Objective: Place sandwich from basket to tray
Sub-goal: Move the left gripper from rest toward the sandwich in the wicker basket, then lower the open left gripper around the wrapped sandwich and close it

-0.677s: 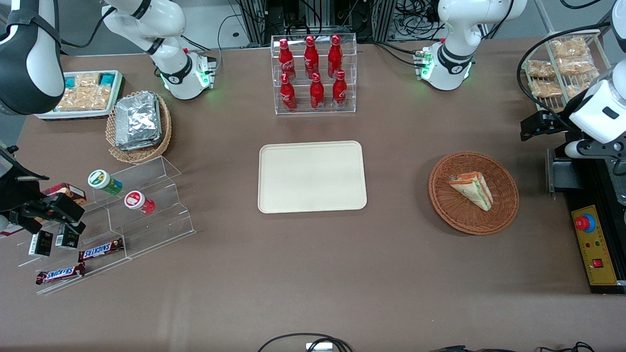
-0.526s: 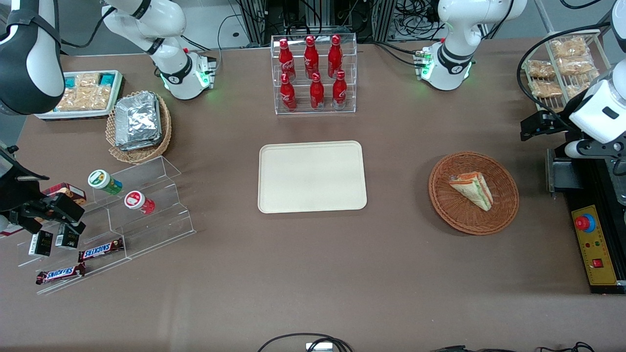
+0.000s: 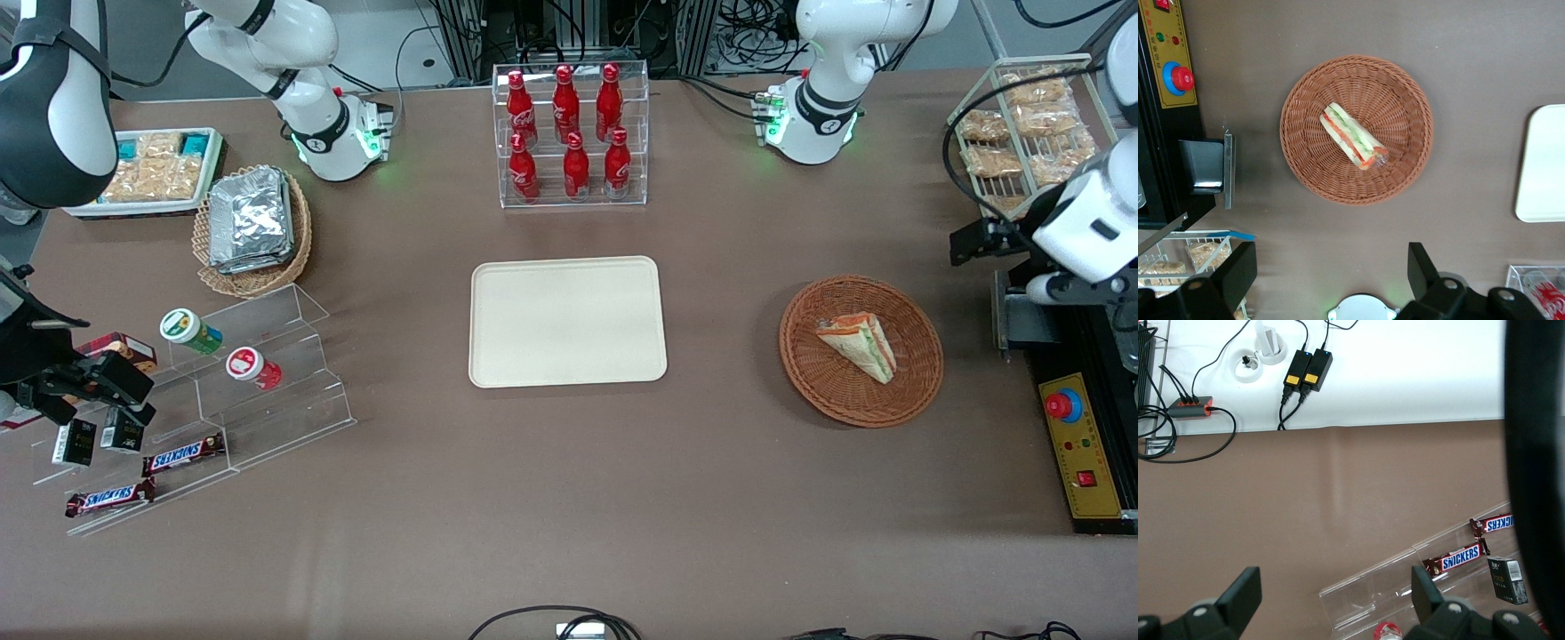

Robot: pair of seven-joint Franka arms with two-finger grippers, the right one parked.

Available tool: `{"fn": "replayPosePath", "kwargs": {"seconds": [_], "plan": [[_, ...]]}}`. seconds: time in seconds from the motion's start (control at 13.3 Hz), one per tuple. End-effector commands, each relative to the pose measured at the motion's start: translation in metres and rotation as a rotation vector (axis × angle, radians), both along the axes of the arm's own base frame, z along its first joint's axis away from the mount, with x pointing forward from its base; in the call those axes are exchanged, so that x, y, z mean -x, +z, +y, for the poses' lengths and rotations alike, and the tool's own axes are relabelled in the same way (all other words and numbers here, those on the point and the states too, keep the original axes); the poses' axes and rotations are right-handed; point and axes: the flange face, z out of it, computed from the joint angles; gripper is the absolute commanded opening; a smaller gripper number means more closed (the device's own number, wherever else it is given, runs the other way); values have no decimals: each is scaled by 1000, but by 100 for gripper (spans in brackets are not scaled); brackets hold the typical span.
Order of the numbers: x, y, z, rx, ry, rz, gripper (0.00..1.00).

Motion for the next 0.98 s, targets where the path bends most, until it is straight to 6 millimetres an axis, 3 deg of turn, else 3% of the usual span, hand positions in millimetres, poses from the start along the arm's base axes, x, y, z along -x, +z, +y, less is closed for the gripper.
{"fn": "replayPosePath", "kwargs": {"seconds": [0.0, 0.08, 0.3, 0.9], "plan": [[7, -44, 6, -17, 0, -40, 100], [7, -60, 15, -18, 28, -62, 100], [11, -109, 20, -26, 129, -106, 100], [28, -202, 18, -38, 483, -182, 100]]}}
